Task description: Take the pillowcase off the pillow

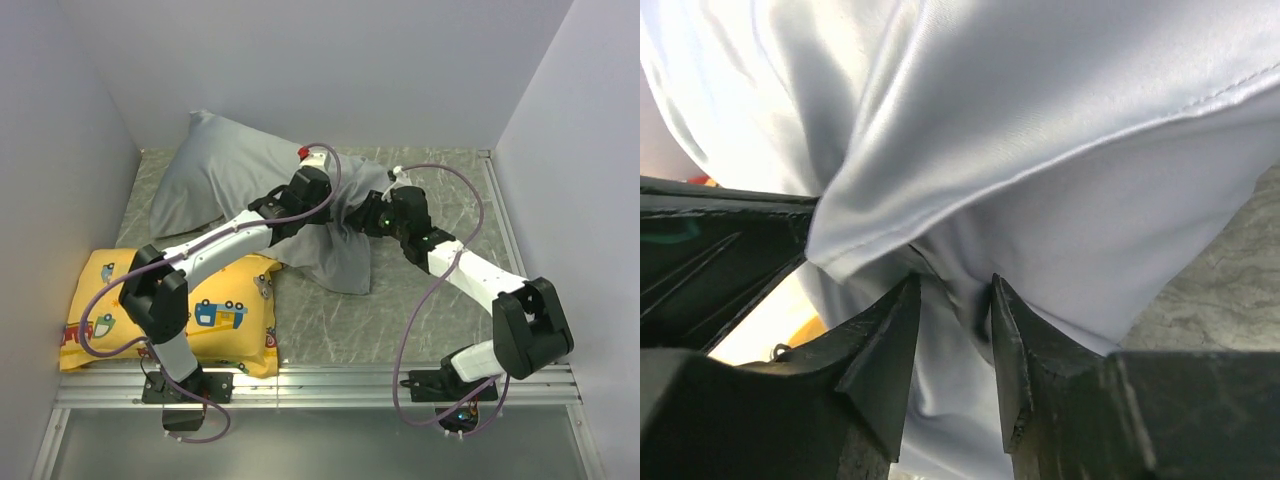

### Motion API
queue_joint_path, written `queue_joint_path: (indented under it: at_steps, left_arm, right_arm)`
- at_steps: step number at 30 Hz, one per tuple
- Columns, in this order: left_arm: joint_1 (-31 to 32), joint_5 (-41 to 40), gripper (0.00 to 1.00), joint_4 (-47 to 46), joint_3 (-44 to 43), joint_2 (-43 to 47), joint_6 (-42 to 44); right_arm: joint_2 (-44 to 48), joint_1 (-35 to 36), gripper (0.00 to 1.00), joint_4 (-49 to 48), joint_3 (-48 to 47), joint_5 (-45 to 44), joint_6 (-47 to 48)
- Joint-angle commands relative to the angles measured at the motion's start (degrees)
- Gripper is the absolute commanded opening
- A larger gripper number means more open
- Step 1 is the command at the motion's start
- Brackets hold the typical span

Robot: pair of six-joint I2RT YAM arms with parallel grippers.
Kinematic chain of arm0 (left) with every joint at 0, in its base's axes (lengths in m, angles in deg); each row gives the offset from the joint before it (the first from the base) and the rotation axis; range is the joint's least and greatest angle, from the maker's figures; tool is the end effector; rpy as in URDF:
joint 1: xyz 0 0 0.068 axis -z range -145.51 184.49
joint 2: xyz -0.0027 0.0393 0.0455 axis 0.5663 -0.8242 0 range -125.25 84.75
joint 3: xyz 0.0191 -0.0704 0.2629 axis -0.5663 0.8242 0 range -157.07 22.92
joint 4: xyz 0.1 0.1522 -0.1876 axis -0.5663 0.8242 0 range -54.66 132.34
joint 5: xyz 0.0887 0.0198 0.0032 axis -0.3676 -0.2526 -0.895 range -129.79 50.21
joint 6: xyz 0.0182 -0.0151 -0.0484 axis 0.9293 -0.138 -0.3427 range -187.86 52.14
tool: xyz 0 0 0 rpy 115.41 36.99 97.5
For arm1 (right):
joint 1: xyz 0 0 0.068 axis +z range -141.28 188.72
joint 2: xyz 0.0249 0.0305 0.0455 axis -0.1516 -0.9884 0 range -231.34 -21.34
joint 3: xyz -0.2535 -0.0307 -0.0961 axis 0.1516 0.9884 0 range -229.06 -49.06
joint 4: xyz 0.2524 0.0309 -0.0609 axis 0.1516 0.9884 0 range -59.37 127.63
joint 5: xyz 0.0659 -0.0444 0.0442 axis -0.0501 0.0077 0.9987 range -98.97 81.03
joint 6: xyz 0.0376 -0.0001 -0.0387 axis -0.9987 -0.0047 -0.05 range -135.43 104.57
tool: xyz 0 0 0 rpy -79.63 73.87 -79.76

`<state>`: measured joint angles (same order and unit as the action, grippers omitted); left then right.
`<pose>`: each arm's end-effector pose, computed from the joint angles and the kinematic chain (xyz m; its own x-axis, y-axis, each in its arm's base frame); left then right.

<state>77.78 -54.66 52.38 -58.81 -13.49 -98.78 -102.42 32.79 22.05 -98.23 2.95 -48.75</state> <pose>0.2976 -0.2678 0.3029 -0.6056 -0.1117 -0.7879 0.2284 0.9240 -0.3066 0.2879 0.1368 0.2526 -0.6166 0.3132 -0.7222 -0.2795 0.7705 0.5728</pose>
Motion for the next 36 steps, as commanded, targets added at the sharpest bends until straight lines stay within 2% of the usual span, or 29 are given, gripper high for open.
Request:
queue_joint_path:
  at_steps: [1, 12, 14, 16, 20, 22, 26, 28, 31, 34, 35, 36]
  left_arm:
    - [-1.5, -0.8, 0.00, -0.4, 0.3, 3.5, -0.4]
    - [-4.9, -1.5, 0.00, 0.9, 1.5, 7.0, -1.1]
    - [-5.2, -2.4, 0.00, 1.8, 0.8, 7.1, -0.7]
    - [-6.5, -3.1, 0.00, 2.8, 0.3, 7.3, -0.6]
    - [-11.8, -2.2, 0.00, 2.9, 0.3, 9.3, -0.5]
    - [-13.3, -2.4, 0.00, 3.6, 0.3, 9.6, -0.2]
    - [-18.3, -3.1, 0.01, 4.1, 1.0, 11.0, -0.8]
    - [-19.6, 0.7, 0.00, 3.0, 2.1, 12.1, -0.9]
    - [-18.2, 7.7, 0.02, -1.1, 3.9, 13.7, 0.0]
    - [-12.1, 6.9, 0.37, -2.2, 3.0, 12.8, 1.2]
    - [-8.7, 6.6, 0.56, -1.9, 1.9, 11.8, 1.7]
    - [-7.0, 6.5, 0.62, -2.2, 1.6, 11.3, 2.1]
  right_arm:
    - [1.7, -1.0, 0.42, -2.7, 0.4, -1.5, 0.6]
    - [-0.7, -3.2, 0.42, -5.0, 0.7, 1.2, -0.4]
    - [-1.3, -3.3, 0.34, -5.0, 0.4, 1.4, -0.6]
    - [-1.9, -3.5, 0.18, -4.2, 0.1, 0.9, -0.6]
    - [-1.4, -4.7, 0.04, -2.6, 1.4, -0.8, -0.4]
    - [-1.4, -6.2, 0.00, -0.9, 1.6, -2.3, -0.2]
    - [-0.7, -11.4, 0.00, 2.2, 3.5, -5.8, -1.4]
    - [-0.5, -14.7, 0.00, 2.7, 4.7, -5.9, -1.8]
    - [0.0, -14.8, 0.00, 3.8, 4.9, -6.0, -1.0]
    - [0.0, -14.8, 0.00, 1.3, 6.2, -2.6, -1.8]
    - [0.1, -14.8, 0.00, 0.1, 6.5, -2.0, -2.2]
    - [0.2, -14.8, 0.00, -0.3, 6.6, -1.5, -2.4]
